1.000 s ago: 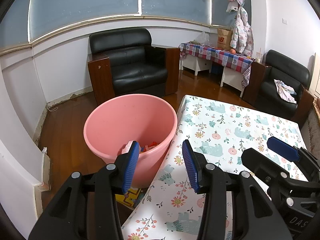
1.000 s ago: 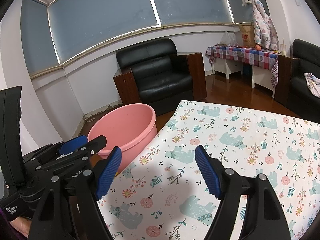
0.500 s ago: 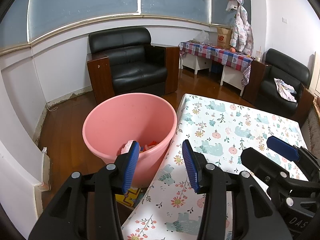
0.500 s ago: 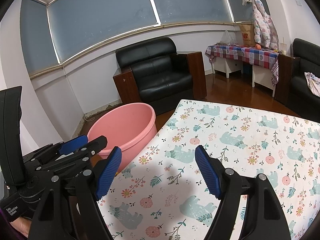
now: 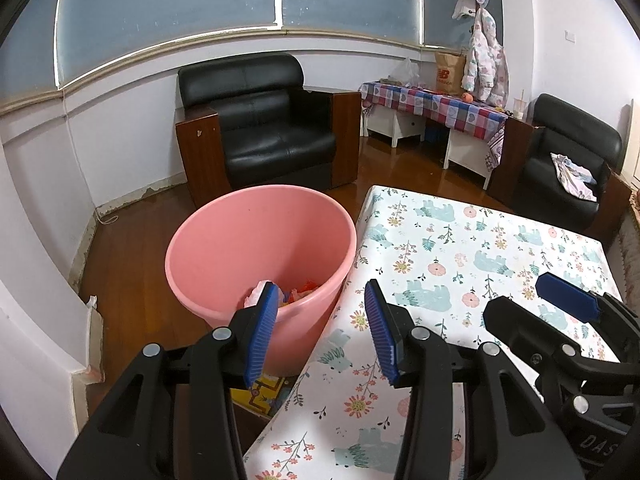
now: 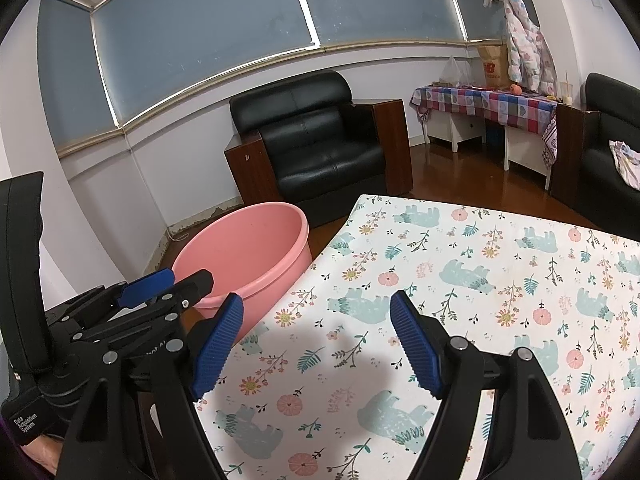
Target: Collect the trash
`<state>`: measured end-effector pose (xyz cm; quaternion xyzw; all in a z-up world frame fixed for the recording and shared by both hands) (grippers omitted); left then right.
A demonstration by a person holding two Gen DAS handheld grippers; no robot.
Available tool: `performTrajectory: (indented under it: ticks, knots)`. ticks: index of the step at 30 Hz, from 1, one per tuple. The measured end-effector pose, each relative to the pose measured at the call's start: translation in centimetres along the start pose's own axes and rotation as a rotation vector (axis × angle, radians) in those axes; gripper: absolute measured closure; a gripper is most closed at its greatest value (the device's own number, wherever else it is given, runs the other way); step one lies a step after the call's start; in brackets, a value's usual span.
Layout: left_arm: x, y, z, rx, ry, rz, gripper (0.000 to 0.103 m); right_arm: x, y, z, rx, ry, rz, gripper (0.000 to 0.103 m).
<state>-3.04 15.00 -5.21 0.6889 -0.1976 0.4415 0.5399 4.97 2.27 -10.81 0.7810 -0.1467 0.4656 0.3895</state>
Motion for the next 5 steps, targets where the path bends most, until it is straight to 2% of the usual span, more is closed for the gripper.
performTrajectory:
  ticks: [5]
  knots:
    - [0.22, -0.23, -0.03, -0.001, -0.002, -0.01, 0.057, -0.08, -0.25, 0.06, 0.0, -0.003, -0.005, 0.029]
Point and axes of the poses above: each gripper's, at about its wrist camera, not at the fingertips, and y roughly against the way its jaws point, z to its right, x to its top, the point moved 9 cm from there along -y, roughly the way its jaws point, and after that the axes turned 2 degrees about z, right-handed, at the moved point
